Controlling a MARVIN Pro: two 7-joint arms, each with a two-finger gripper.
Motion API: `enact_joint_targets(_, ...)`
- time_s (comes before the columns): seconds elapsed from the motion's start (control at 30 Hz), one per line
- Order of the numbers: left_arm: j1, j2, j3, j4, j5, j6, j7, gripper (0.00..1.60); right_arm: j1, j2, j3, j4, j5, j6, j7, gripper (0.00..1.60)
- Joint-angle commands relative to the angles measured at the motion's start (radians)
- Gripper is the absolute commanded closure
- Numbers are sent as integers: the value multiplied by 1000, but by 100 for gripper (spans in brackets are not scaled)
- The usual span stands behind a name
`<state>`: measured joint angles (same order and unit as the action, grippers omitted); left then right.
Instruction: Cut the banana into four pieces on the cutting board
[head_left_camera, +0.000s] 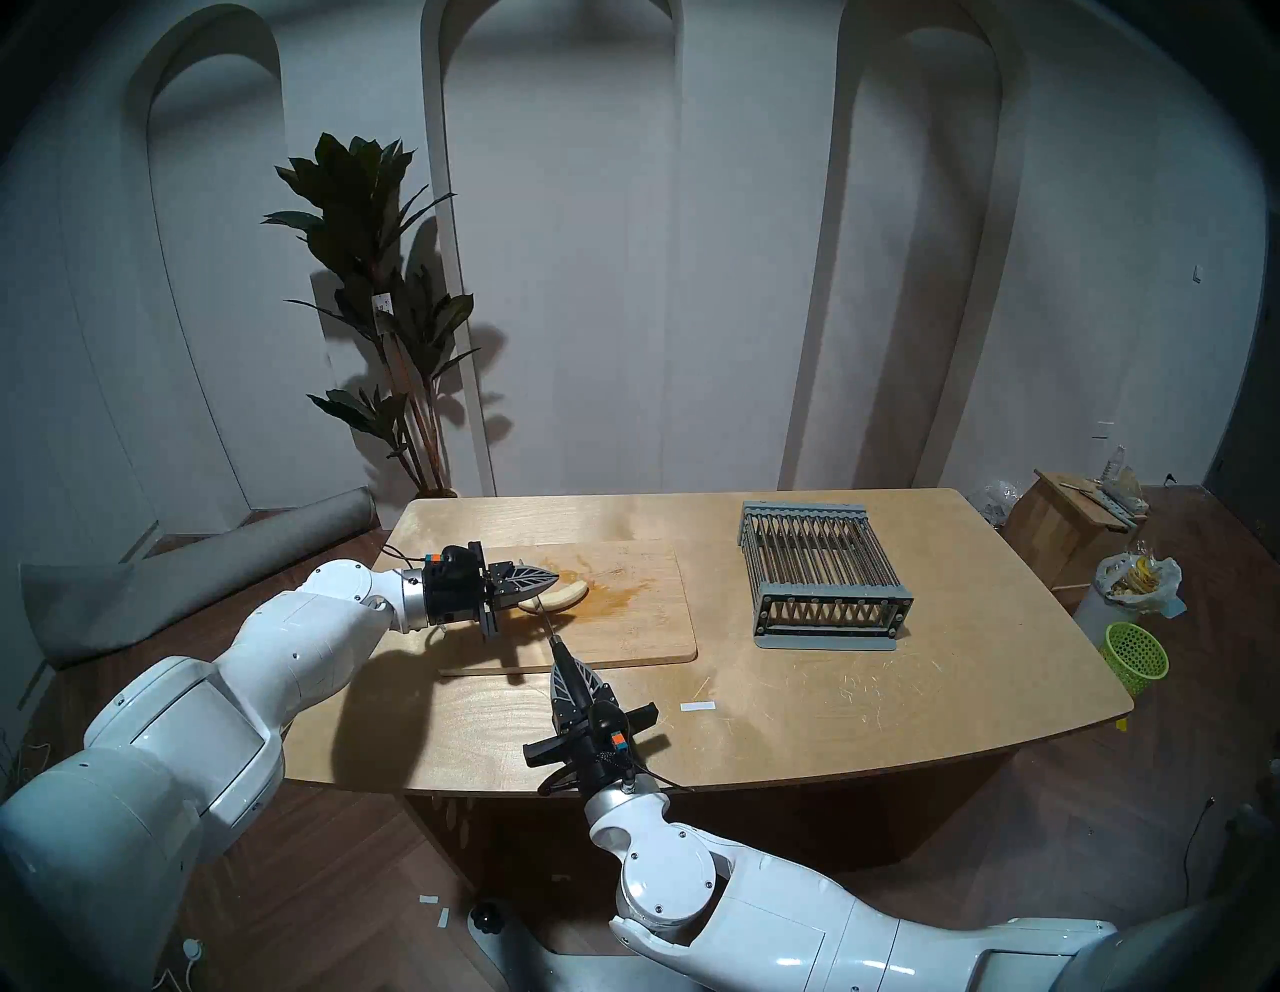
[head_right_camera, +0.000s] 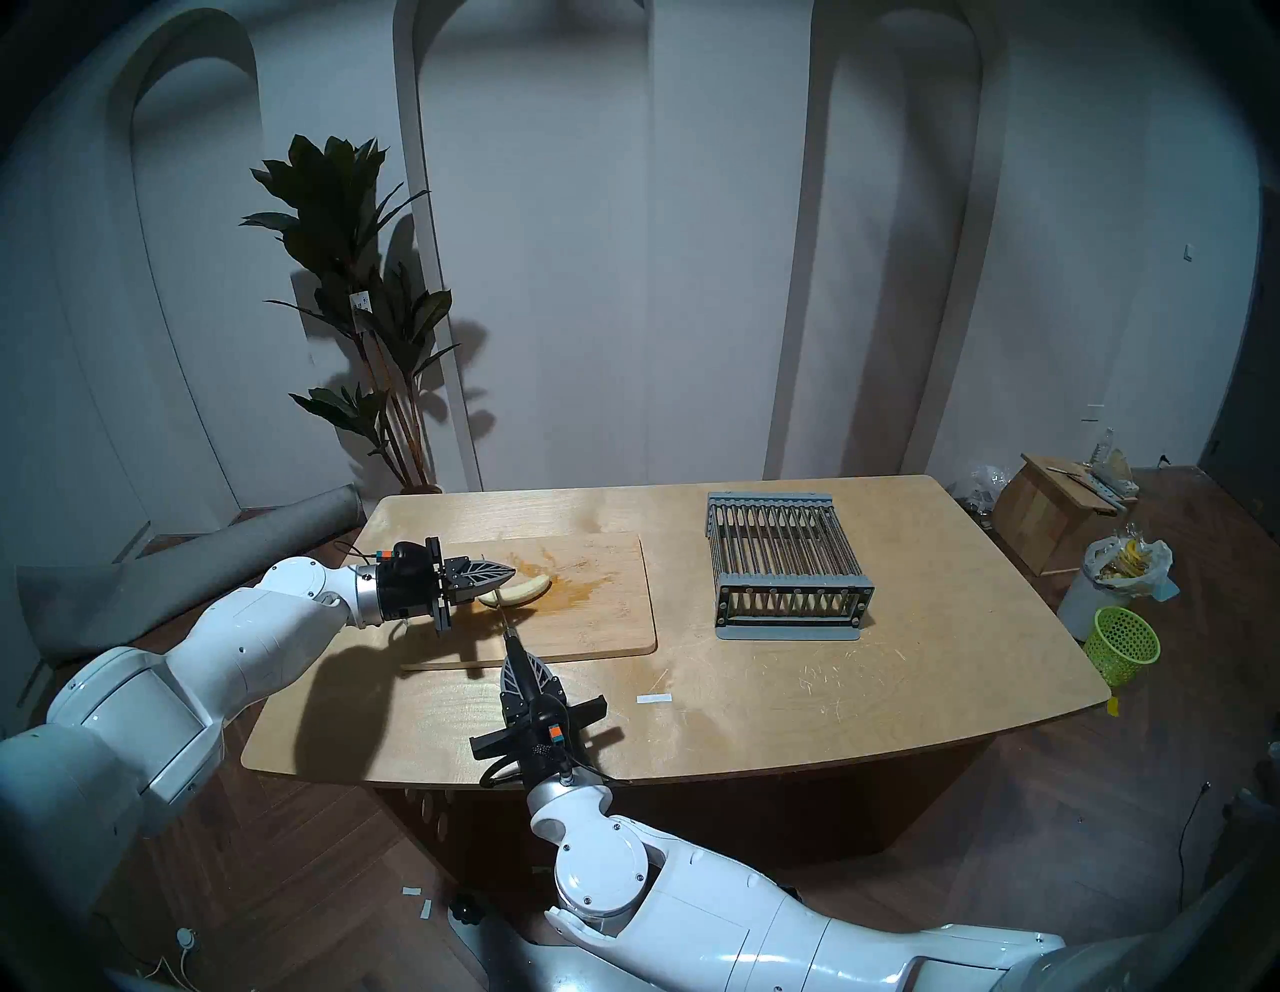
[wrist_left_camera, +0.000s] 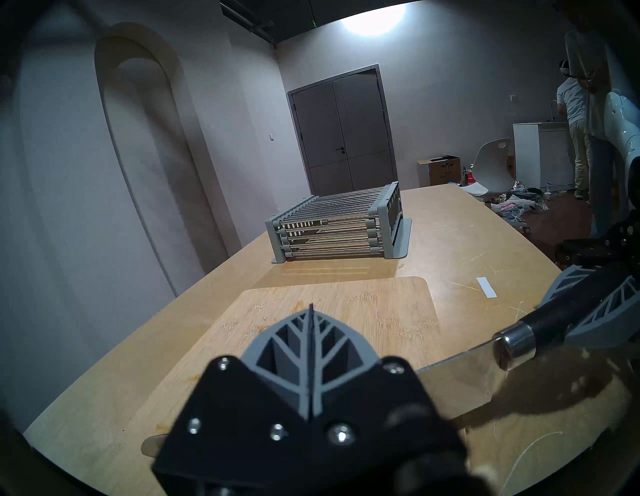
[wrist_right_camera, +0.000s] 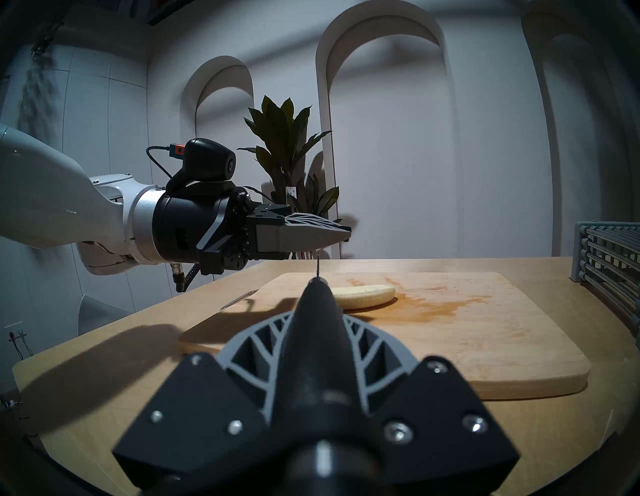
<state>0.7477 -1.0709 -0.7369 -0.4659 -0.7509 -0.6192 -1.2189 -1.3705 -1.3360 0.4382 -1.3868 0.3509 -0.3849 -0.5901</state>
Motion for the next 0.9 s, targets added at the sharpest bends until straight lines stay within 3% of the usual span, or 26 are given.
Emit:
enact_joint_targets(0.0, -26, 3, 22, 0, -31, -7, -100, 160, 15, -5, 2, -21, 0, -11, -3, 160)
enact_joint_targets(0.87, -45, 11, 158, 25, -81, -27, -83, 160, 24, -10, 1, -11, 44, -11, 18, 160)
